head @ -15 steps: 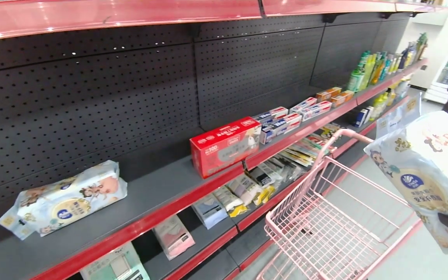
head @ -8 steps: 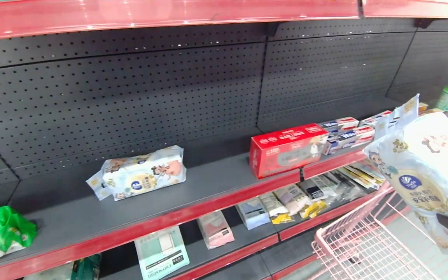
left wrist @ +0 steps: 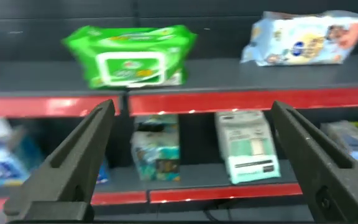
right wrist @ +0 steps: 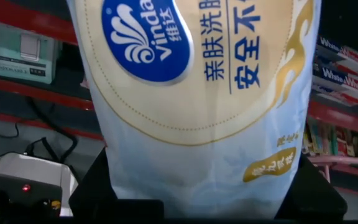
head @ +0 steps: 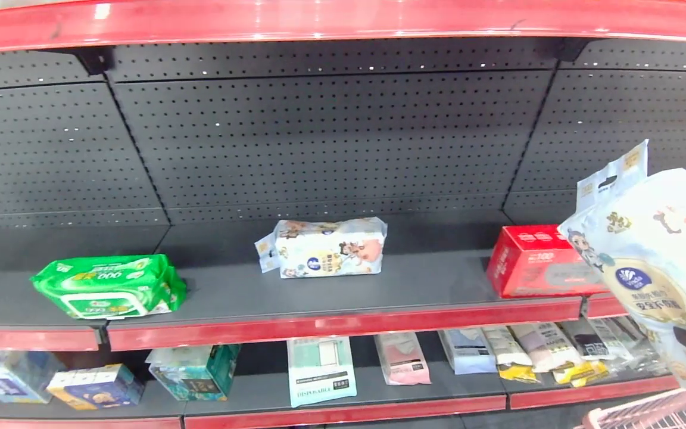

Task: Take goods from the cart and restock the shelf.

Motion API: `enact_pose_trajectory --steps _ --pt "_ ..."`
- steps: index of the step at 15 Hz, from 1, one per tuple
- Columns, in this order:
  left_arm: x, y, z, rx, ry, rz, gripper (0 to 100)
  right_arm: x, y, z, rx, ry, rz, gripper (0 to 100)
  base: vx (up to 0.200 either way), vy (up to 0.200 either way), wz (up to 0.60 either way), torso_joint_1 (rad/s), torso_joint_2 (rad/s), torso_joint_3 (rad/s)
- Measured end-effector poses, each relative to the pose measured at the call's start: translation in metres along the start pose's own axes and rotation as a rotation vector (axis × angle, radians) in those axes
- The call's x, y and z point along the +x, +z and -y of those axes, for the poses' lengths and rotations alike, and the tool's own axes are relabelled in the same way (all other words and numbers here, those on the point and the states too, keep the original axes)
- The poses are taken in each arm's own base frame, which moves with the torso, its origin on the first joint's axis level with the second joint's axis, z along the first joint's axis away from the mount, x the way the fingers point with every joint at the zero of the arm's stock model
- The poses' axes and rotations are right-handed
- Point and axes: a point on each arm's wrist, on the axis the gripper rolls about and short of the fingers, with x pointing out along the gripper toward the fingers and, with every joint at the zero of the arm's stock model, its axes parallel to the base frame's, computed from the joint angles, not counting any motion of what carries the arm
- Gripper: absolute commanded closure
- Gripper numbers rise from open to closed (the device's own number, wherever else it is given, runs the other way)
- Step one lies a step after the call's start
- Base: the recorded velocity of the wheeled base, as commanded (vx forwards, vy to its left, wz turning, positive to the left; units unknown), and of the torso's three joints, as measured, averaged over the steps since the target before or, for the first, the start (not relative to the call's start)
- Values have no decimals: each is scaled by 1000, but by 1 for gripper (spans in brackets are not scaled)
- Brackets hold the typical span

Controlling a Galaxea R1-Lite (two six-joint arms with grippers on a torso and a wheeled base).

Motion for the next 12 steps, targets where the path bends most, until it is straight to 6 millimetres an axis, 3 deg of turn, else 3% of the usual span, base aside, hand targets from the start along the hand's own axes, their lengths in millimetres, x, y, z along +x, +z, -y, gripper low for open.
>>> enact_pose_trajectory --steps 7,9,12 --pt "0 0 0 14 -3 -1 0 -9 -4 3 48 -36 24 100 0 0 0 0 0 0" --pt "0 0 0 22 -5 -5 0 -15 -11 4 73 -72 27 100 0 0 0 0 0 0" --pt "3 1 0 34 -54 -44 0 -28 -30 3 248 -154 23 100 0 0 0 0 0 0"
